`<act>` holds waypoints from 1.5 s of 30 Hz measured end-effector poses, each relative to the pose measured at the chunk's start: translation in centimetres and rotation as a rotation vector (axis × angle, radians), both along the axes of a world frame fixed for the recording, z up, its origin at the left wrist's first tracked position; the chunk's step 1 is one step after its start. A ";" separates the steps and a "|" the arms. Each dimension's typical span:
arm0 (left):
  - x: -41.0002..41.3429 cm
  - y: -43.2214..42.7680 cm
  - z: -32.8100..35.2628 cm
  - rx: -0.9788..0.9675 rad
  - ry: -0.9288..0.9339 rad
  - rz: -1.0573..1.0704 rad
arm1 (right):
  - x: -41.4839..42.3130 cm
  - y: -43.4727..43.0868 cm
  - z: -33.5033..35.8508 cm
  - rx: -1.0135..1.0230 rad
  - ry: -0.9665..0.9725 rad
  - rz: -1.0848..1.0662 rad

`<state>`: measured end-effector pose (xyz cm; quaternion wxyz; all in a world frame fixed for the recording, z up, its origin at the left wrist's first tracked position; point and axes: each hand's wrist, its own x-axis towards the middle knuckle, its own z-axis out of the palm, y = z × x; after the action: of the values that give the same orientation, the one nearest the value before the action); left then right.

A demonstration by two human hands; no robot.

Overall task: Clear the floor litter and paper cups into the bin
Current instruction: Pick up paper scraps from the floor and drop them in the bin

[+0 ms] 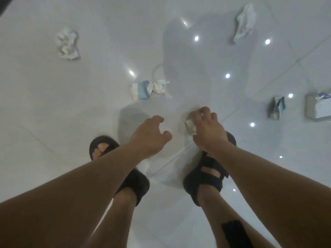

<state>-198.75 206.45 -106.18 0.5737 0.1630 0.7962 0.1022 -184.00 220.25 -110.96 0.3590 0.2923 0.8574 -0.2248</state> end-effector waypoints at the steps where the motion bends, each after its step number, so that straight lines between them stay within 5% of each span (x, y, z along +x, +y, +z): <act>1: 0.3 -0.2 -0.4 -0.001 -0.011 0.001 | 0.2 -0.3 -0.4 -0.003 0.017 -0.016; 7: 0.8 -0.9 0.0 0.005 -0.073 0.099 | -1.8 -1.7 0.2 -0.125 0.165 -0.169; 12: -1.2 -0.1 2.3 0.152 -0.179 0.389 | -5.7 -3.7 4.3 -0.327 0.490 -0.116; 17: -4.2 -0.7 3.4 0.206 -0.153 0.662 | -8.3 -3.2 5.5 -0.440 0.573 -0.055; 20: -5.0 -1.7 2.5 0.166 -0.072 0.693 | -9.5 -2.2 3.8 -0.392 0.527 -0.026; 25: -5.1 -5.9 0.3 0.025 0.023 0.505 | -12.3 -0.4 -0.2 -0.038 0.302 -0.018; 33: -5.0 -9.0 0.3 -0.057 0.043 0.435 | -14.9 -3.4 -2.5 0.073 0.229 -0.047; 45: -9.4 -7.3 14.4 0.118 0.095 0.528 | -15.0 -4.4 15.0 -0.030 0.326 0.049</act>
<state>-208.16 199.17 -91.76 0.4785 -0.0125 0.8298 0.2869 -199.00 215.87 -95.98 0.2248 0.2253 0.9077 -0.2733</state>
